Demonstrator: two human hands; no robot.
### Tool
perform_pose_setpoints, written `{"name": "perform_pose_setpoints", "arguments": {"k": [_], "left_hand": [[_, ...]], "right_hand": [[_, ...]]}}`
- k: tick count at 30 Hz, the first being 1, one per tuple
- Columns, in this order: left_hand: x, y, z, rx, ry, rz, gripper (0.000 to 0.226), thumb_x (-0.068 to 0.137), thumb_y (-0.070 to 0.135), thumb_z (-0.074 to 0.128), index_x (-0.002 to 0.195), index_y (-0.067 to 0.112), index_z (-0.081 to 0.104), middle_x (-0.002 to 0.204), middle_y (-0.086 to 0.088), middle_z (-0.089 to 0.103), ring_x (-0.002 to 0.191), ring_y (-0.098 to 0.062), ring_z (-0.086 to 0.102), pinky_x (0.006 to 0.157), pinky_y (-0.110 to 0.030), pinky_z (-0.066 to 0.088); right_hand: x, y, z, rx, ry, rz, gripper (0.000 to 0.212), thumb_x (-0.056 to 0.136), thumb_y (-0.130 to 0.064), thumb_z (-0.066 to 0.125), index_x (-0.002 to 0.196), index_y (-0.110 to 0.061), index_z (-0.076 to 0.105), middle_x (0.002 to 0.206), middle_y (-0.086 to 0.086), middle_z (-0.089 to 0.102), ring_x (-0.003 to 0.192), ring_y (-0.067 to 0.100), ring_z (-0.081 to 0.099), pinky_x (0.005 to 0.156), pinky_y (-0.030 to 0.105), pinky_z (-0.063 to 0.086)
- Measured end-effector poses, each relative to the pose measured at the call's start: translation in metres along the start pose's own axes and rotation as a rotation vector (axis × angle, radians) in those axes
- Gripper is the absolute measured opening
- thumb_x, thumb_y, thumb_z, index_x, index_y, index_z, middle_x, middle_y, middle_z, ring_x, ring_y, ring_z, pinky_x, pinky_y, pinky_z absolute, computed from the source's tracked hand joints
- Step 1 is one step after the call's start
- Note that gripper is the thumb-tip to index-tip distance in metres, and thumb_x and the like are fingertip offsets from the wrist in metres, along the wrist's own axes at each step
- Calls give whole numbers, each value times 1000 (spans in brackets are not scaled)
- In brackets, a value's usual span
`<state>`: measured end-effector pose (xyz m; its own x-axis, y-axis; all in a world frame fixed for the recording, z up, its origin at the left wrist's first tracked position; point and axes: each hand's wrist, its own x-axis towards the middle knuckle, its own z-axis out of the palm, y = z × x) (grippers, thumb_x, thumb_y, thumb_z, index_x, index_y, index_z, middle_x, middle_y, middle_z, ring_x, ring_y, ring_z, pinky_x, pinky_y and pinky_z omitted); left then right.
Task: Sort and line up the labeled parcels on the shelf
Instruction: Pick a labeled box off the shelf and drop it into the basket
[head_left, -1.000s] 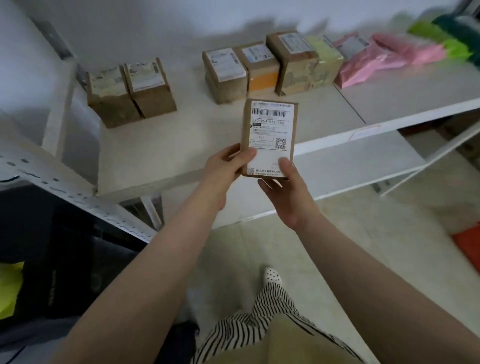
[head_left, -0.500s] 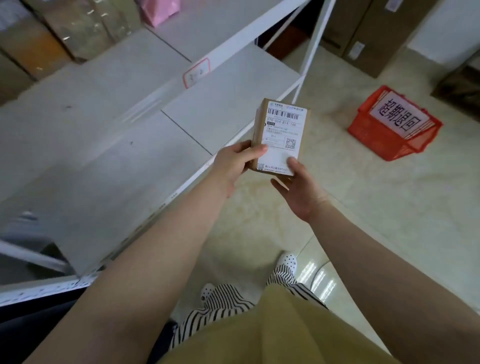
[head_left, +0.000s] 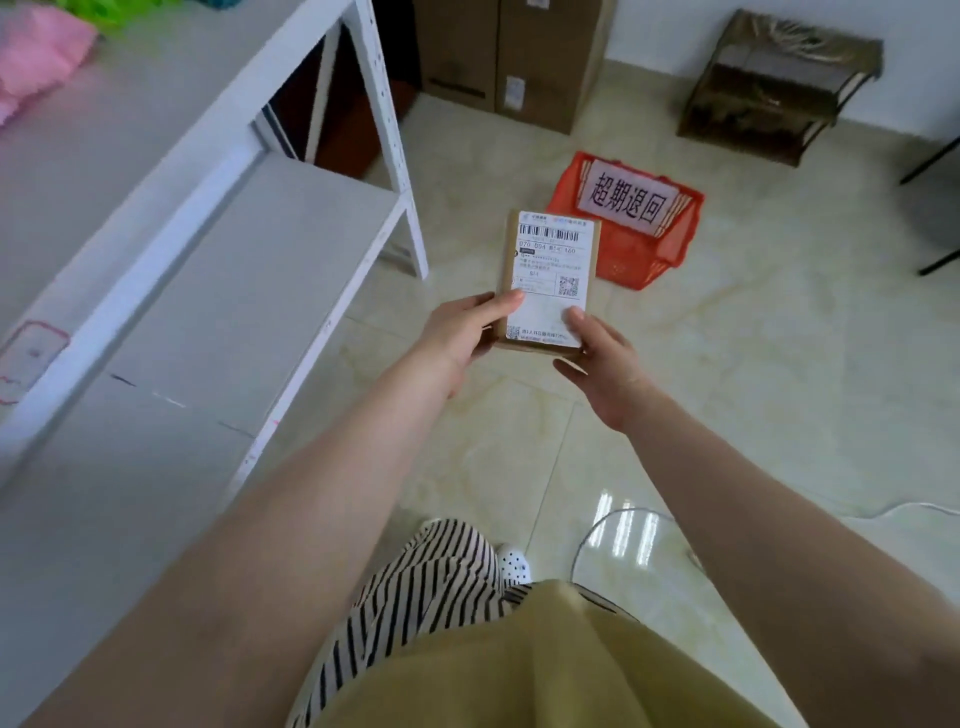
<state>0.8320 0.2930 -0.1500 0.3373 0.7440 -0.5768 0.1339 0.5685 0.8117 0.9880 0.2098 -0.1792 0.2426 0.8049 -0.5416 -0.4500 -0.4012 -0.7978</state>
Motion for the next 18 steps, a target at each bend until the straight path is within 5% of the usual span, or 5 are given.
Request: {"name": "perform_pose_setpoints", "arguments": {"k": [7,15,18], "left_hand": [[100,52,68,53,-101,-48,19,81,33,73,93,20,71,99,-2,73,87,-13,63,87,-26,48],[225,142,136,110,-250,-58,22,83,31,71,102,20,69,95,4,72,81,-8,64,74,-20,47],[262,178,160,130,-293,-44,14,83,29,71,95,21,68,86,8,73,77,-5,66,73,-20,49]], "right_hand": [[76,-59,-56,52,109,-22,28,88,-36,67,112,-21,66,106,0,69,101,17,63,94,33,47],[177,-155,-99,43,230,-67,71,65,-51,77,127,-19,63,121,2,69,111,18,65,93,32,49],[209,-188,-112,66,265,-95,69,69,-50,74,130,-19,61,121,0,70,114,19,64,96,34,49]]}}
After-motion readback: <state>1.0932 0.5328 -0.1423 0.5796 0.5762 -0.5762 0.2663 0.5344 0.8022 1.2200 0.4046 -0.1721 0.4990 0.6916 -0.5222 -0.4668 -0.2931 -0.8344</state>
